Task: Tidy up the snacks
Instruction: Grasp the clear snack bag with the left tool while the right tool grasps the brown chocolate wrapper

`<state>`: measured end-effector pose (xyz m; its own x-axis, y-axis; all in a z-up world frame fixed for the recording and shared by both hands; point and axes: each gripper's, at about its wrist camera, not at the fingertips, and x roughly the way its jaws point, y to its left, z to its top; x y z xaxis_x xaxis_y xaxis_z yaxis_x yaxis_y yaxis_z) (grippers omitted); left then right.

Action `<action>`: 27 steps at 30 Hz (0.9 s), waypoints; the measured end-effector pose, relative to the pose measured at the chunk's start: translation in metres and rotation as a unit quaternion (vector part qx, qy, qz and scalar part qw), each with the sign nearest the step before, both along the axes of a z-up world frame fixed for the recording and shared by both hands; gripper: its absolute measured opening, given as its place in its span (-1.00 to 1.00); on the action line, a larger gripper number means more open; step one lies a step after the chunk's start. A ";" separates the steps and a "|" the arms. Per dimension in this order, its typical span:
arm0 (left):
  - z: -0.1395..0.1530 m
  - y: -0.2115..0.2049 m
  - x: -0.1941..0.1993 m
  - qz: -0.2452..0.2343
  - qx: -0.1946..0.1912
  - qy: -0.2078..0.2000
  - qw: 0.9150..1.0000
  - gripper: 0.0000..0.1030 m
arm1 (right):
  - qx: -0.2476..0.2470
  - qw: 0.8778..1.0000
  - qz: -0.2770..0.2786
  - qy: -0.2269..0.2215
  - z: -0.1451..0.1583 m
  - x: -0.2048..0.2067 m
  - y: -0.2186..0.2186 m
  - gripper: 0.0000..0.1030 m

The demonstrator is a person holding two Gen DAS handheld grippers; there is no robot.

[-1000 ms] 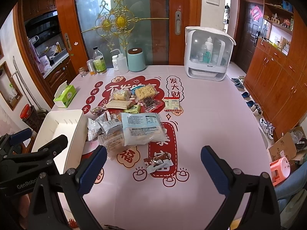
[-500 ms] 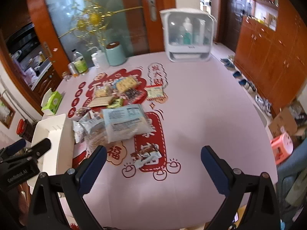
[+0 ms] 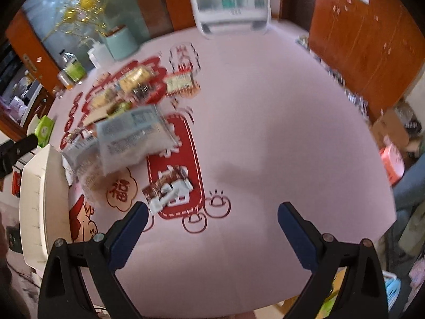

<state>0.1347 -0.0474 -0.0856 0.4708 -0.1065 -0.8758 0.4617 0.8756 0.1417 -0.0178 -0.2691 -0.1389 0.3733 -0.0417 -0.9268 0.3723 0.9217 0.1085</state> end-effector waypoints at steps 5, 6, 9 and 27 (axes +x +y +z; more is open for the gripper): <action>-0.029 -0.038 0.042 -0.098 0.047 0.021 0.994 0.98 | 0.029 0.999 -0.010 0.036 -0.038 0.018 0.007 0.82; -0.035 -0.044 0.047 -0.112 0.051 0.027 0.992 0.98 | 0.033 0.999 -0.011 0.039 -0.043 0.023 0.009 0.82; -0.059 -0.068 0.067 -0.163 0.068 0.058 0.982 0.98 | 0.063 0.997 -0.009 0.053 -0.065 0.044 0.021 0.80; -0.161 -0.124 0.108 -0.252 0.121 0.181 0.943 0.99 | -0.017 0.995 -0.055 0.080 -0.102 0.082 0.063 0.05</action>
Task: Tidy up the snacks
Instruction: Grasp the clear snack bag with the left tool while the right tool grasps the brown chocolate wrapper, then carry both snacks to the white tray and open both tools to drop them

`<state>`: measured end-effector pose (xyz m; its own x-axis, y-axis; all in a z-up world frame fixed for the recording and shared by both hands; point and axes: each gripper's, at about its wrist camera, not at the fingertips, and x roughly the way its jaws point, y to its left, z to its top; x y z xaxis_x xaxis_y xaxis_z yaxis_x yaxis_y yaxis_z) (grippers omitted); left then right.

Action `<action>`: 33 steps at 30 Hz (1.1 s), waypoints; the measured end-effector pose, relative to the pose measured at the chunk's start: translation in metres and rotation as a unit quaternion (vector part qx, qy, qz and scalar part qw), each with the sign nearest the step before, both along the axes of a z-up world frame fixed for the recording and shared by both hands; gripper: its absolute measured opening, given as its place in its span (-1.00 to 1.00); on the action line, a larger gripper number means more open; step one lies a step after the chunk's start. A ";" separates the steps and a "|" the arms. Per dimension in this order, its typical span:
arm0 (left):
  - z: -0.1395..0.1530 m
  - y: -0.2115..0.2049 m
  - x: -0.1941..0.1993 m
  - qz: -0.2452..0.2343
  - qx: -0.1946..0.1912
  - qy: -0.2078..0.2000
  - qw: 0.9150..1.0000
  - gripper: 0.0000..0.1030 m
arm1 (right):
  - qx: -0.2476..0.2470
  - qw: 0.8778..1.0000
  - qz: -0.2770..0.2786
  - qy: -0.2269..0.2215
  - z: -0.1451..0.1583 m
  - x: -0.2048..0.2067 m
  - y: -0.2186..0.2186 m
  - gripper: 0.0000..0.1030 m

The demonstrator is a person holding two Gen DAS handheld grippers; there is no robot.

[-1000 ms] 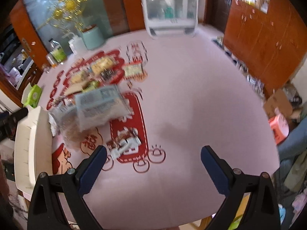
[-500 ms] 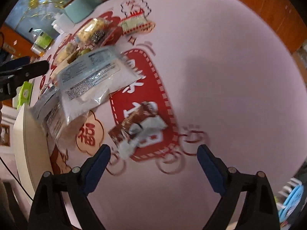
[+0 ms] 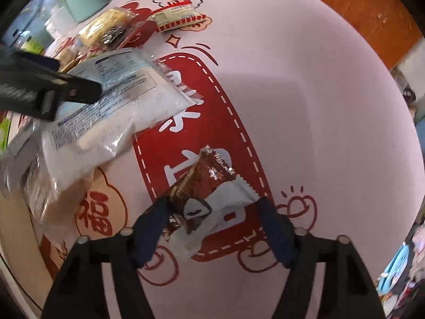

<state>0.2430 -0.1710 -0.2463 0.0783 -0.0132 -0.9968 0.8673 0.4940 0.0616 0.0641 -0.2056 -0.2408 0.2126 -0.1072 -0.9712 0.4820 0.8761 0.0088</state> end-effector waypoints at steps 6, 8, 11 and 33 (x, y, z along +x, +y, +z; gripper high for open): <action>-0.010 -0.012 -0.014 -0.011 -0.014 0.033 0.999 0.75 | 0.019 1.000 -0.016 -0.013 0.004 -0.014 -0.015 -0.45; -0.009 -0.014 -0.020 -0.012 -0.013 0.027 0.999 0.64 | 0.017 0.999 -0.023 -0.022 0.004 -0.019 -0.022 -0.51; -0.005 -0.013 -0.028 -0.001 -0.020 0.027 0.999 0.22 | 0.016 0.999 -0.035 -0.032 0.003 -0.024 -0.033 -0.57; 0.076 0.016 -0.129 0.096 -0.094 0.008 0.991 -0.91 | 0.022 0.995 -0.029 -0.097 0.030 -0.073 -0.064 -0.83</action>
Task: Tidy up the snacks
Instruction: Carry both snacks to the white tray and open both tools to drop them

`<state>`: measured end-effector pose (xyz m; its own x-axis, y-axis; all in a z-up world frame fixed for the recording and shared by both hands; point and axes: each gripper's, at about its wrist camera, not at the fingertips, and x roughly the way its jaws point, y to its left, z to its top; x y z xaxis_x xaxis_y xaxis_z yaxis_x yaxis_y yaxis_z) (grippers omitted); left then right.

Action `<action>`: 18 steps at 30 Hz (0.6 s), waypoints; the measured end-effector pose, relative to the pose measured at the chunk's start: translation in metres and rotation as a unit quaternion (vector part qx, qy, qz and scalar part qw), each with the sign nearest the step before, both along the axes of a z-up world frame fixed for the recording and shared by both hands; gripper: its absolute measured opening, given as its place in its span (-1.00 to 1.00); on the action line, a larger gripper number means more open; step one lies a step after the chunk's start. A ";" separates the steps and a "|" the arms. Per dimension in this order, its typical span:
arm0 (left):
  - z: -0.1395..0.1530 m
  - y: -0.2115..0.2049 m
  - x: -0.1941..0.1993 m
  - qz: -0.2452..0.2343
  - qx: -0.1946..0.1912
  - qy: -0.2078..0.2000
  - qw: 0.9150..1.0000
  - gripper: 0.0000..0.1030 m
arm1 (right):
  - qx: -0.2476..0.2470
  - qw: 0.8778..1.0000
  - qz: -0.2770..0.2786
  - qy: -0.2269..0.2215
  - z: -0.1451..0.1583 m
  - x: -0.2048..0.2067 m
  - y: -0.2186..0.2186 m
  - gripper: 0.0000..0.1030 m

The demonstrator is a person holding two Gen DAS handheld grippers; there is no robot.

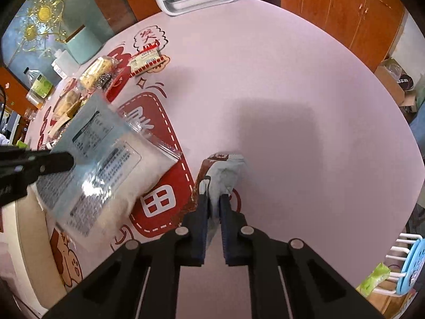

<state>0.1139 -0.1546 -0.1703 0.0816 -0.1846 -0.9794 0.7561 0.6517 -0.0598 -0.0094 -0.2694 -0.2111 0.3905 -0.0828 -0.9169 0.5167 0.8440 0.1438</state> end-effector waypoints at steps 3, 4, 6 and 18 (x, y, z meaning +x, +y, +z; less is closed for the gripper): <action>0.020 0.002 -0.019 0.012 -0.012 -0.012 1.000 -0.91 | -0.008 1.000 0.007 -0.014 0.009 -0.005 -0.003 -0.83; 0.026 0.003 -0.023 0.015 -0.015 -0.016 1.000 -0.91 | -0.010 1.000 0.009 -0.018 0.012 -0.006 -0.004 -0.84; 0.039 0.006 -0.032 0.024 -0.023 -0.024 0.999 -0.91 | -0.015 0.999 0.014 -0.027 0.019 -0.009 -0.006 -0.84; 0.114 0.060 -0.061 0.128 -0.064 -0.073 0.987 -0.91 | 0.013 0.990 0.079 -0.118 0.066 -0.018 -0.002 -0.85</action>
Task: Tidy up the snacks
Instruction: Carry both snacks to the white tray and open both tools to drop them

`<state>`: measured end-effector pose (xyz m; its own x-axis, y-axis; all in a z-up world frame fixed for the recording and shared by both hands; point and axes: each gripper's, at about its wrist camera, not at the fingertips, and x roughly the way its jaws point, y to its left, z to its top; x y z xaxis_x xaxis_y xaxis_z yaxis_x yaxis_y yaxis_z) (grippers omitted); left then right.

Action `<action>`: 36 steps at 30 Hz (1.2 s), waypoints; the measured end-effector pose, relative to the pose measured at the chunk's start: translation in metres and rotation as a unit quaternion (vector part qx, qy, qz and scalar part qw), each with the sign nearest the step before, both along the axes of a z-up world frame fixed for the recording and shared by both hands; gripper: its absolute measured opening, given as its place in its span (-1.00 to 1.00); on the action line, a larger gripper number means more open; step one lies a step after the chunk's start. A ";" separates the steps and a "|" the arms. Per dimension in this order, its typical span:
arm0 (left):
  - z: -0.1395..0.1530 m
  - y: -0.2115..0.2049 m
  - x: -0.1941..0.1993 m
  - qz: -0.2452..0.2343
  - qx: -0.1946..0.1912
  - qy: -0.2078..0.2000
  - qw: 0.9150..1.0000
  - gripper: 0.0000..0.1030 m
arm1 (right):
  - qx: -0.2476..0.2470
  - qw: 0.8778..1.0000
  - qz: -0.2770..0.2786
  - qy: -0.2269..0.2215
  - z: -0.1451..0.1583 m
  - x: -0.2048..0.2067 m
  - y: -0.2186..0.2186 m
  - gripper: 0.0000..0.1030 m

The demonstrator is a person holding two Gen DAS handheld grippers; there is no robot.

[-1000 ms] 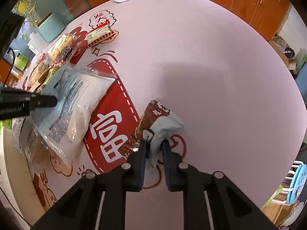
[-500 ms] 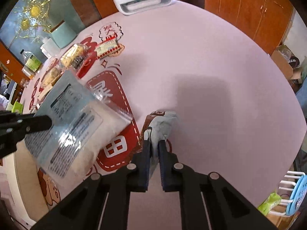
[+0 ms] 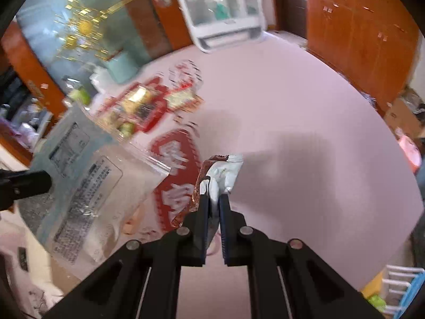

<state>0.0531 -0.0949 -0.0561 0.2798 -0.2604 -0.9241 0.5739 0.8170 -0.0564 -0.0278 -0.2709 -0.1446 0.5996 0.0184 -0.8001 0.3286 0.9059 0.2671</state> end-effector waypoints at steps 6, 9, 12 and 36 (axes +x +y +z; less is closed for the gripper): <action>0.033 0.076 -0.008 0.104 -0.025 -0.034 0.994 -0.91 | 0.023 0.996 0.070 -0.052 0.033 0.010 0.024 -0.85; 0.040 0.118 -0.009 0.157 -0.031 -0.044 0.986 -0.91 | 0.025 0.990 0.118 -0.067 0.048 0.023 0.052 -0.85; 0.046 0.172 -0.014 0.226 -0.017 -0.065 0.972 -0.91 | 0.018 0.983 0.168 -0.074 0.057 0.037 0.089 -0.85; -0.033 0.353 0.012 0.365 0.044 -0.058 0.928 0.89 | -0.082 0.880 0.468 -0.018 0.030 0.083 0.368 -0.12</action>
<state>0.0646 0.2585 -0.0893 0.4512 0.1131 -0.8852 -0.1362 0.9890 0.0570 0.0557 0.0972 -0.1149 0.4089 0.4039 -0.8183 -0.5873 0.8028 0.1028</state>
